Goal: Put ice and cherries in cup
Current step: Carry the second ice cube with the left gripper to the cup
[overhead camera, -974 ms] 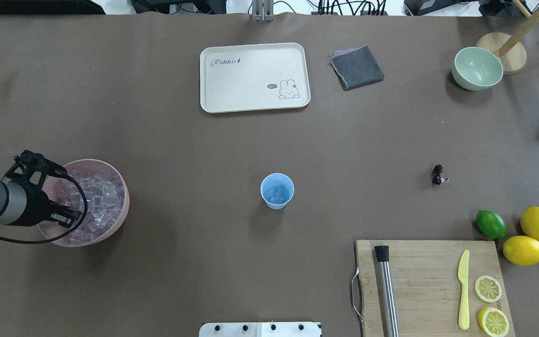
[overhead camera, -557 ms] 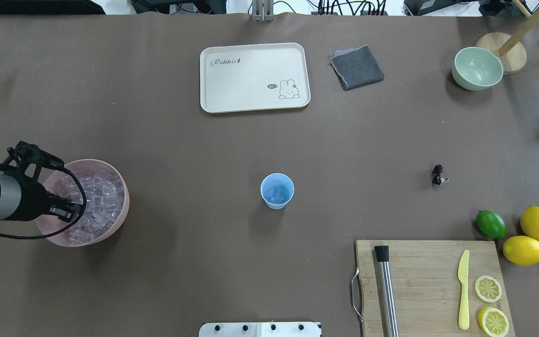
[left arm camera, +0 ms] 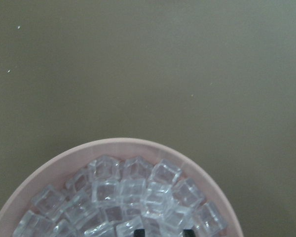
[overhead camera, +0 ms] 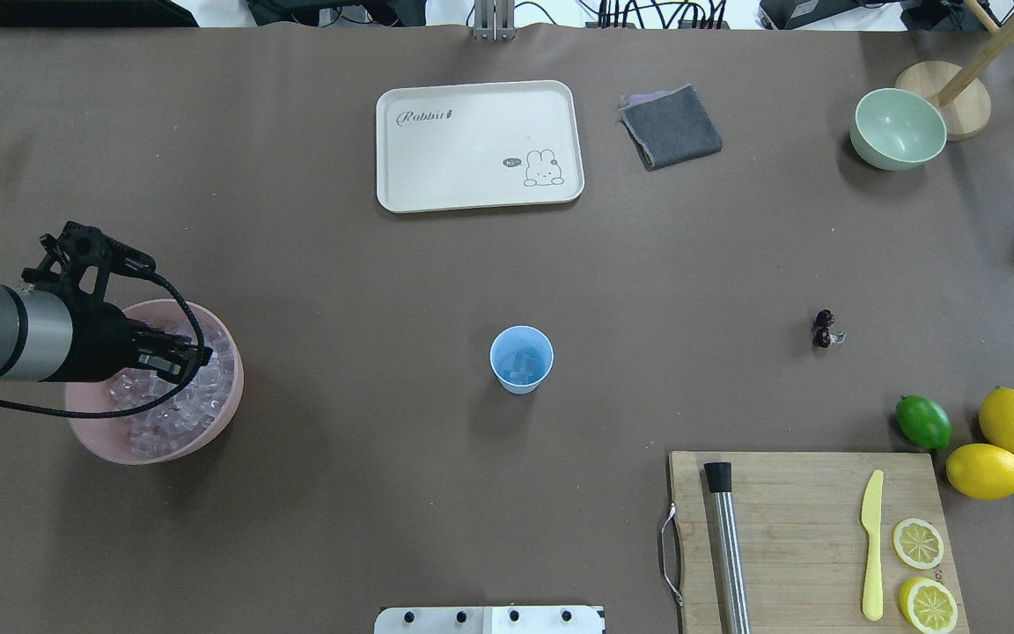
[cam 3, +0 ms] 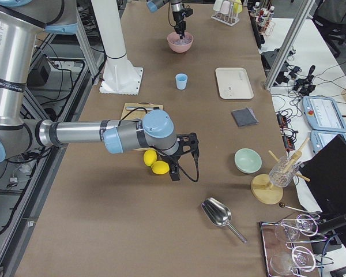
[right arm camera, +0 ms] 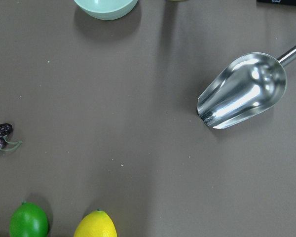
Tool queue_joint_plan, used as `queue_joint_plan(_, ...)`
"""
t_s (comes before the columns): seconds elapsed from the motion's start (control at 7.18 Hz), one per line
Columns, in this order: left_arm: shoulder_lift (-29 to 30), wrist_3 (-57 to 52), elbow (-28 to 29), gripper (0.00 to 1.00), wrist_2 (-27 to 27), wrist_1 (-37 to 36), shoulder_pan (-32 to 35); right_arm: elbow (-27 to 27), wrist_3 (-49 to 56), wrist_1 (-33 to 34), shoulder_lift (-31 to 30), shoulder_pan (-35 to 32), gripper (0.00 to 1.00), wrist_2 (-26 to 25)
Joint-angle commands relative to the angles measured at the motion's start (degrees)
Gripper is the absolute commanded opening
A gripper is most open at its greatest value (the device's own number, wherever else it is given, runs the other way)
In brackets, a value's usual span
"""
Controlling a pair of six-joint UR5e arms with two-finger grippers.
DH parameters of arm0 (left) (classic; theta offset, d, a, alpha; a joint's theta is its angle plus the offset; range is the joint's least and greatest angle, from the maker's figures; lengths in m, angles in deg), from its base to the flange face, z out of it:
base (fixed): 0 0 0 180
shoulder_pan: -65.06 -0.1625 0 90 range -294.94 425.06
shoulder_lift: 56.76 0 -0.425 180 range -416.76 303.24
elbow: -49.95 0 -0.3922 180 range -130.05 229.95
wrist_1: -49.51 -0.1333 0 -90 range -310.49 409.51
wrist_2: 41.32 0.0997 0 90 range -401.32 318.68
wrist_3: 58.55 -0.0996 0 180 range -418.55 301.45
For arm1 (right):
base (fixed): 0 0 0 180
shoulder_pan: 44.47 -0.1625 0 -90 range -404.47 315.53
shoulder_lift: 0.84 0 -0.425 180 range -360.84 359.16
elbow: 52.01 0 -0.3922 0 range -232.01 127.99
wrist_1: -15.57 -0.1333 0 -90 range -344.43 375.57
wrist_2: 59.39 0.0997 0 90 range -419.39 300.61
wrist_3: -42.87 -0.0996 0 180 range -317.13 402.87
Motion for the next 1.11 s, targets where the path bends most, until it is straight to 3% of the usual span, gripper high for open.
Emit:
queue_joint_plan(0.0, 5.2, 4.01, -0.34, 0.0, 0.17, 0.04, -0.03, 0.08, 0.0, 0.03, -0.11, 0.03, 1.0, -0.27)
queue_joint_plan(0.7, 17.15, 16.5, 3.07, 0.0, 1.04, -0.22, -1.43, 0.25, -0.08, 0.3, -0.9, 0.03, 1.0, -0.71)
queue_joint_plan(0.97, 26.18, 20.28, 9.29, 0.0, 11.02, -0.4, -8.26, 0.25, -0.08, 0.38, -1.25, 0.03, 1.0, -0.63)
